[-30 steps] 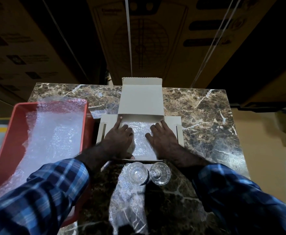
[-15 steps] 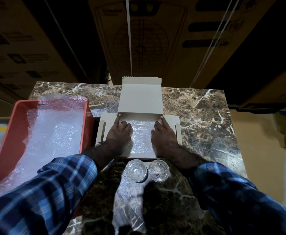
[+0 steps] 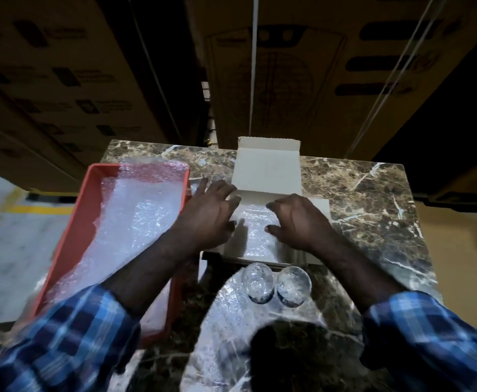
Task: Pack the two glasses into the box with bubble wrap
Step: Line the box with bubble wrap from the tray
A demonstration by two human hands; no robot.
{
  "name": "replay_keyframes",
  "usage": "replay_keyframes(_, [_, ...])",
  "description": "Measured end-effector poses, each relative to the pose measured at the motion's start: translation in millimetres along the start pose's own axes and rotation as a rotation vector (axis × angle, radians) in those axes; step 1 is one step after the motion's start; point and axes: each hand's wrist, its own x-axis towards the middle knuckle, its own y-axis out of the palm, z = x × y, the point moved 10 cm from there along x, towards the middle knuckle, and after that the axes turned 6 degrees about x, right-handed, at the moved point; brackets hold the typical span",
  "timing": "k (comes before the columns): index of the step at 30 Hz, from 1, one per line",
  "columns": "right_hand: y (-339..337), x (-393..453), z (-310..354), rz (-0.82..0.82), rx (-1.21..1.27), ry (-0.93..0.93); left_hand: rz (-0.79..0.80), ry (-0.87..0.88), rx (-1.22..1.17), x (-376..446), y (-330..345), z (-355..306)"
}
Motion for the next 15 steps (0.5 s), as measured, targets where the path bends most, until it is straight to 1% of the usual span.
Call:
replay_keyframes(2, [-15.8,-4.3,31.4,-0.085,0.127,-0.042,-0.161,-0.040,-0.087,-33.9,-25.2,22.4])
replay_keyframes(3, [-21.1,-7.8,50.5,-0.121,0.188,-0.071,-0.204,-0.081,-0.145,-53.8,-31.1,35.8])
replay_keyframes(4, [-26.1,-11.6,72.4,-0.156,0.248,-0.114,-0.210,-0.122,-0.191,-73.4,-32.0,48.4])
replay_keyframes(7, [-25.7,-22.5,143.1,-0.211,0.383,-0.250,-0.141,-0.225,-0.280,-133.0,-14.0,81.0])
replay_keyframes(8, [-21.4,-24.9,165.5,-0.202,0.405,-0.288,-0.109,-0.255,-0.289,-152.6,-5.2,90.1])
replay_keyframes(11, [3.0,-28.5,220.9,-0.105,0.440,-0.358,-0.005,-0.336,-0.319,-205.4,23.4,112.5])
replay_keyframes(15, [45.0,-23.6,270.2,-0.010,0.255,-0.426,0.091,-0.357,-0.339,-245.3,59.7,122.7])
